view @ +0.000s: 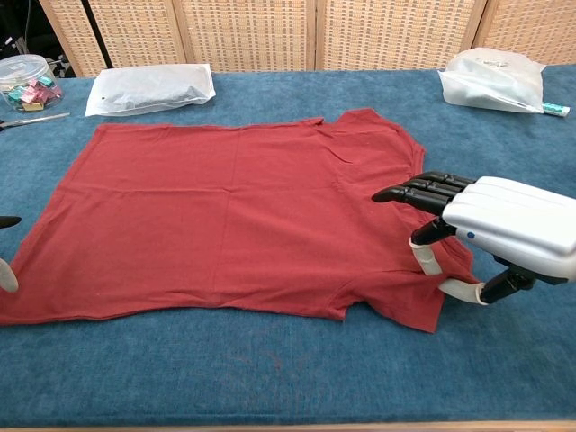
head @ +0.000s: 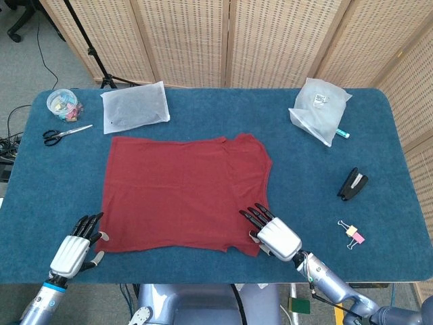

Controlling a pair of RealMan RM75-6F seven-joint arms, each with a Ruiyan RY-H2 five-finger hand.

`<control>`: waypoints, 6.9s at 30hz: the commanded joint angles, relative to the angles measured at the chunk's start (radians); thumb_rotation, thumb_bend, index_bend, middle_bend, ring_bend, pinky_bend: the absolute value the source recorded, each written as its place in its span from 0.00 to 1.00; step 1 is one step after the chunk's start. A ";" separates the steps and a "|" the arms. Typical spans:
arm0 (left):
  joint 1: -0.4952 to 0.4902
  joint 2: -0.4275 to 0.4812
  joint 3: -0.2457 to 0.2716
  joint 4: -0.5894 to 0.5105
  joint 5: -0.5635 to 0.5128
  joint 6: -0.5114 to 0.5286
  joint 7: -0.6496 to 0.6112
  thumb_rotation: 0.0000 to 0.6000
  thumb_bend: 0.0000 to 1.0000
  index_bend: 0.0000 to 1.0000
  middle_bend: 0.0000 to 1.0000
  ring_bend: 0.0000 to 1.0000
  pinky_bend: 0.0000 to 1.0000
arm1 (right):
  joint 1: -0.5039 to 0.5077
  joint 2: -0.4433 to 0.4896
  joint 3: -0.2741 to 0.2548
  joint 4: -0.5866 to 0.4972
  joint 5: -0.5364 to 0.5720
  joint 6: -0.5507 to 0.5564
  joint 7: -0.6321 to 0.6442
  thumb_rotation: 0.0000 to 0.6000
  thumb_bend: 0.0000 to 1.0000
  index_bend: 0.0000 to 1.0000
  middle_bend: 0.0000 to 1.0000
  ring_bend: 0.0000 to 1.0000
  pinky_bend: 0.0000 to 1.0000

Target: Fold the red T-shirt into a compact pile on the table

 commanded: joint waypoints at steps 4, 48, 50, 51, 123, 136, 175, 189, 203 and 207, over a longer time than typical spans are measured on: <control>-0.002 0.001 0.005 -0.005 -0.003 -0.007 0.009 1.00 0.40 0.53 0.00 0.00 0.00 | 0.000 0.005 0.000 -0.004 0.002 0.002 0.001 1.00 0.57 0.64 0.06 0.00 0.00; 0.059 0.153 0.155 -0.056 0.186 0.213 0.016 1.00 0.55 0.73 0.00 0.00 0.00 | -0.002 0.147 -0.166 -0.086 -0.225 0.137 0.187 1.00 0.57 0.66 0.08 0.00 0.00; 0.064 0.158 0.163 -0.051 0.195 0.220 0.013 1.00 0.56 0.73 0.00 0.00 0.00 | -0.005 0.154 -0.180 -0.092 -0.244 0.148 0.190 1.00 0.57 0.66 0.08 0.00 0.00; 0.067 0.160 0.166 -0.048 0.198 0.223 0.013 1.00 0.56 0.73 0.00 0.00 0.00 | -0.007 0.157 -0.187 -0.094 -0.255 0.154 0.190 1.00 0.57 0.67 0.08 0.00 0.00; -0.229 0.300 -0.199 -0.446 -0.147 -0.184 0.416 1.00 0.58 0.74 0.00 0.00 0.00 | 0.132 0.206 0.105 -0.093 0.187 -0.126 0.346 1.00 0.57 0.67 0.08 0.00 0.00; -0.345 0.199 -0.274 -0.316 -0.279 -0.333 0.437 1.00 0.58 0.74 0.00 0.00 0.00 | 0.230 0.092 0.222 0.039 0.415 -0.341 0.234 1.00 0.57 0.67 0.08 0.00 0.00; -0.363 0.235 -0.236 -0.305 -0.316 -0.342 0.312 1.00 0.36 0.00 0.00 0.00 0.00 | 0.067 0.269 0.209 -0.169 0.432 -0.104 0.076 1.00 0.00 0.00 0.00 0.00 0.00; -0.397 0.221 -0.265 -0.251 -0.404 -0.448 0.250 1.00 0.37 0.21 0.00 0.00 0.00 | -0.163 0.408 0.080 -0.278 0.250 0.166 0.189 1.00 0.00 0.00 0.00 0.00 0.00; -0.498 0.126 -0.323 -0.256 -0.653 -0.580 0.507 1.00 0.39 0.37 0.00 0.00 0.00 | -0.204 0.382 0.080 -0.207 0.198 0.203 0.270 1.00 0.00 0.00 0.00 0.00 0.00; -0.525 0.081 -0.330 -0.217 -0.714 -0.604 0.554 1.00 0.39 0.37 0.00 0.00 0.00 | -0.203 0.380 0.086 -0.199 0.200 0.192 0.280 1.00 0.00 0.00 0.00 0.00 0.00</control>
